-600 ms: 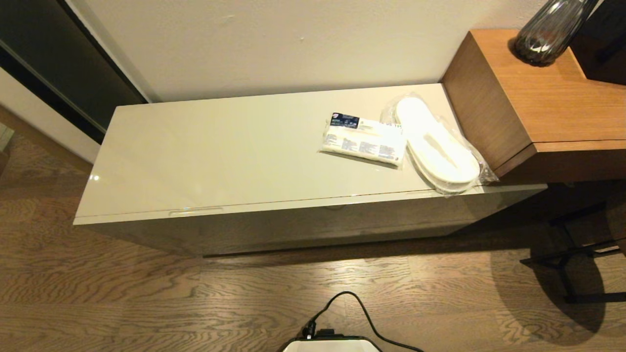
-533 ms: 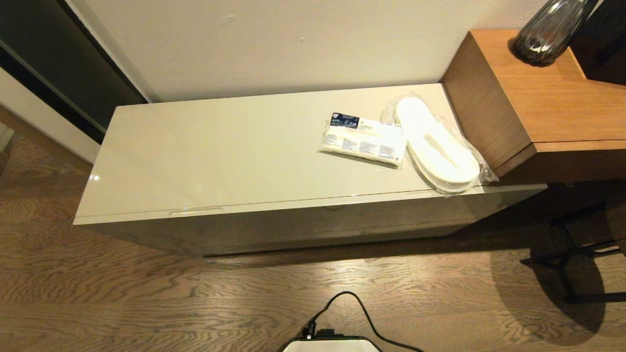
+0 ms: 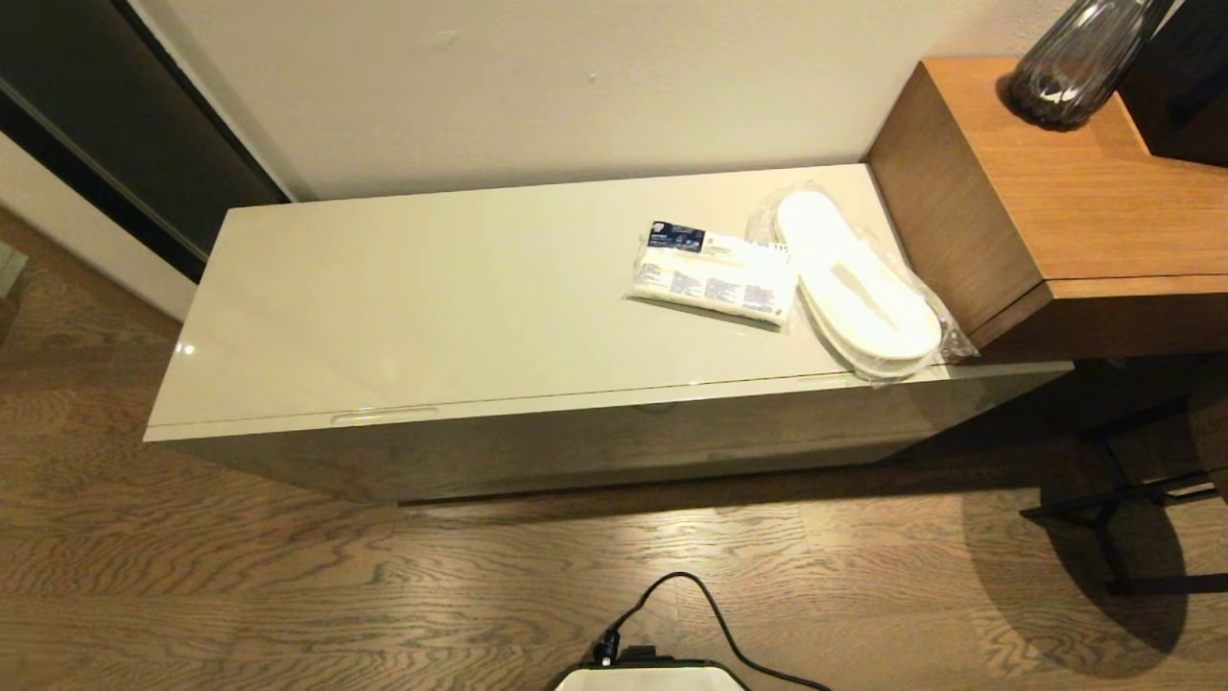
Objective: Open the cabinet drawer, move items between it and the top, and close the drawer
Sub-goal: Open the drawer
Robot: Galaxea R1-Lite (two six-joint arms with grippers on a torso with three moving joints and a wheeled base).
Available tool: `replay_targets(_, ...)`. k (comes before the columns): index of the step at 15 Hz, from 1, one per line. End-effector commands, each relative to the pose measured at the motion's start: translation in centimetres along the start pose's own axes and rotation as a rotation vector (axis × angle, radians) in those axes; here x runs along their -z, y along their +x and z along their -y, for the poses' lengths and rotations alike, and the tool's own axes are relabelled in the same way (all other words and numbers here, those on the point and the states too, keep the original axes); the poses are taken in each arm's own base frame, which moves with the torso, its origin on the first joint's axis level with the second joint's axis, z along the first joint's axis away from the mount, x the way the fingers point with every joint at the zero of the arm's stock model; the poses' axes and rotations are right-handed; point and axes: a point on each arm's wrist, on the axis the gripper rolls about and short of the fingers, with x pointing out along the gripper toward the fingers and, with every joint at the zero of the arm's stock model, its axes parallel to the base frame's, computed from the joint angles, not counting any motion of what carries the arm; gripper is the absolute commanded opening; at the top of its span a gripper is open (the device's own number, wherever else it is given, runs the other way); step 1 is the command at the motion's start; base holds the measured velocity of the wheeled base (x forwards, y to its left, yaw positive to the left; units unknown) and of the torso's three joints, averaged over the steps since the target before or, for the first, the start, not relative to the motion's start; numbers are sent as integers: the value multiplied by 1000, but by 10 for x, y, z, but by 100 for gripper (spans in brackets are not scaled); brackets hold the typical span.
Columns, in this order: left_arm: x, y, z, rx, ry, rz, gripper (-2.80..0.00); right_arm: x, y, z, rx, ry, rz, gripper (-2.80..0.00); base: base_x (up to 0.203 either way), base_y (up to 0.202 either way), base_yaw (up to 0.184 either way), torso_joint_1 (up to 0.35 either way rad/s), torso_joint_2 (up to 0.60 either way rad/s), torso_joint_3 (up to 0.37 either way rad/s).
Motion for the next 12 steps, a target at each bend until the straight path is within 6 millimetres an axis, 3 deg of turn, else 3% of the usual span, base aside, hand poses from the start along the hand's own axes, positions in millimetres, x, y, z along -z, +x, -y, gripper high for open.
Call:
replay_targets(1,0,0,0,0,-1,0,-280,1,0,0,-1,-6,-6,-280,0,0,0,0,0,0)
replay_targets(12,0,0,0,0,-1,0,-280,1,0,0,0,4,-6,-280,0,0,0,0,0,0)
